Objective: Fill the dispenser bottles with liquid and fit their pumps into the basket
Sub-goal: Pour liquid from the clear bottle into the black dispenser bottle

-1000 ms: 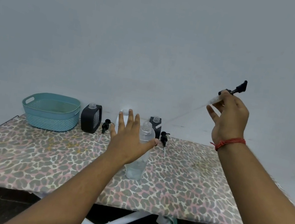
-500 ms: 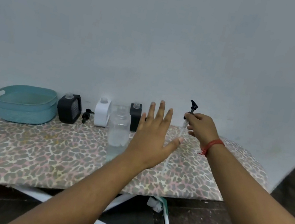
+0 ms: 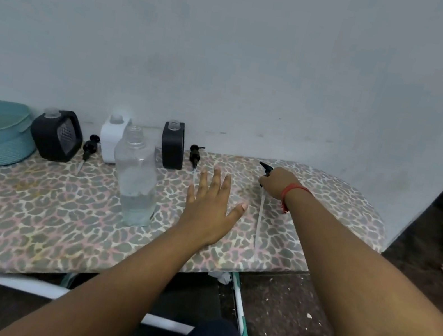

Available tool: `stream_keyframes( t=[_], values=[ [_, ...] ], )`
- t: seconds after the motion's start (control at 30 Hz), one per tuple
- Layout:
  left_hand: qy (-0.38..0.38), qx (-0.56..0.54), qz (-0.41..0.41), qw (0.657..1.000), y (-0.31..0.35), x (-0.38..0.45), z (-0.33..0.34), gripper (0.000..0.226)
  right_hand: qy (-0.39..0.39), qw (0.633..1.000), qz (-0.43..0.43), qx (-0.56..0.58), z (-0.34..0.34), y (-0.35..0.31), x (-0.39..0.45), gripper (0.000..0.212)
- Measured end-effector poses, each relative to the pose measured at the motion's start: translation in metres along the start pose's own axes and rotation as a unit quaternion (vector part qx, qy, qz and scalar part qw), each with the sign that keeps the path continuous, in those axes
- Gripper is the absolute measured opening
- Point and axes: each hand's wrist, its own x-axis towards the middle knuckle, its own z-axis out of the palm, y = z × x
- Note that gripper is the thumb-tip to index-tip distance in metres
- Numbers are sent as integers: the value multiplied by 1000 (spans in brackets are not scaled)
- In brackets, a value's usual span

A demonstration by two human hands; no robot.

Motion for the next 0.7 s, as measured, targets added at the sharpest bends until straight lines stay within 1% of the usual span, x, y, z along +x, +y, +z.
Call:
stream_keyframes(
  t=[0.03, 0.07, 0.1, 0.2, 0.23, 0.27, 0.3, 0.37, 0.43, 0.5, 0.57, 0.63, 0.7],
  values=[
    [0, 5, 4, 1000, -1, 0, 2, 84, -14, 1000, -4, -20, 3, -1, 3, 53],
    [-1, 10, 7, 1000, -2, 0, 4, 84, -26, 999, -7, -34, 7, -2, 7, 54],
    [-2, 13, 9, 1000, -2, 0, 6, 84, -33, 999, -4, -43, 11, -2, 10, 50],
    [-10, 25, 4, 1000, -3, 1, 10, 83, -23, 998, 19, -62, 20, -1, 14, 15],
    [-11, 27, 1, 1000, -3, 3, 10, 83, -20, 998, 26, -61, 21, -1, 14, 10],
    [-13, 28, -1, 1000, -3, 4, 11, 83, -21, 997, 31, -65, 23, -2, 15, 11],
    [-14, 28, -3, 1000, -3, 5, 11, 83, -25, 997, 31, -71, 23, -3, 16, 16],
    [-14, 28, -3, 1000, -3, 5, 12, 83, -25, 997, 24, -73, 25, -1, 18, 35],
    [-13, 29, -3, 999, -4, 5, 14, 83, -15, 997, 17, -79, 25, 1, 18, 37],
    [-12, 33, -4, 999, -5, 3, 14, 83, 11, 996, 24, -88, 26, 6, 14, 29],
    [-8, 34, -3, 999, -6, 1, 15, 83, 55, 994, 34, -82, 25, 9, 9, 35],
    [-5, 33, -1, 999, -7, -4, 13, 84, 100, 991, 24, -86, 26, 12, 2, 40],
    [-3, 30, 0, 1000, -7, -9, 10, 85, 123, 987, 9, -100, 27, 11, -9, 46]
  ],
)
